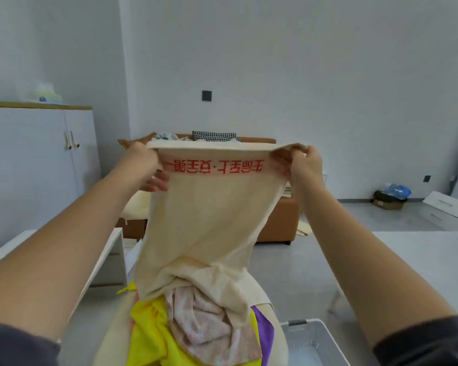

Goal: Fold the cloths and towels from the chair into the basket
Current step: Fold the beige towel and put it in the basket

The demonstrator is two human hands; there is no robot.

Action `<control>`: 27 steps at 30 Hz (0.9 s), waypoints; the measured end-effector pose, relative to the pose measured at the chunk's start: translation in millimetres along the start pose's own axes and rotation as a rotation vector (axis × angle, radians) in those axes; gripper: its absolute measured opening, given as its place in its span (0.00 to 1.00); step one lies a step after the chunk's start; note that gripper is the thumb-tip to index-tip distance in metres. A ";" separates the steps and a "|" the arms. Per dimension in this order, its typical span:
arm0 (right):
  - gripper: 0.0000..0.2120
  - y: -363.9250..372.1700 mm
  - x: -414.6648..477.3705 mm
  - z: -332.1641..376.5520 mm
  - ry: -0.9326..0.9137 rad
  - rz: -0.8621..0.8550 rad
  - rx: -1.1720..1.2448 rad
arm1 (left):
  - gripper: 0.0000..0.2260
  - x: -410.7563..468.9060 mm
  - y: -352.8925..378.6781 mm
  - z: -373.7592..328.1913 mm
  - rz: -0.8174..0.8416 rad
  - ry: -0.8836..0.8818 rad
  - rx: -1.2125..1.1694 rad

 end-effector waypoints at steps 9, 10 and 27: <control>0.16 58.3 -5.2 102.0 -0.622 0.149 -0.232 | 0.24 -25.4 -31.4 -113.0 -0.359 0.679 -0.179; 0.19 62.7 -7.0 114.8 -0.682 0.136 -0.270 | 0.26 -29.7 -35.0 -124.6 -0.378 0.734 -0.152; 0.27 90.3 -12.1 204.1 -1.126 -0.090 -0.670 | 0.27 -67.7 -64.8 -205.4 -0.646 0.808 0.173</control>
Point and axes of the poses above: each hand's wrist, its own x-axis towards the middle knuckle, its own y-axis out of the palm, z = x × y, the point moved 5 cm from there along x, towards the middle knuckle, and after that the axes turned 3 degrees about x, right-handed, at the moved point
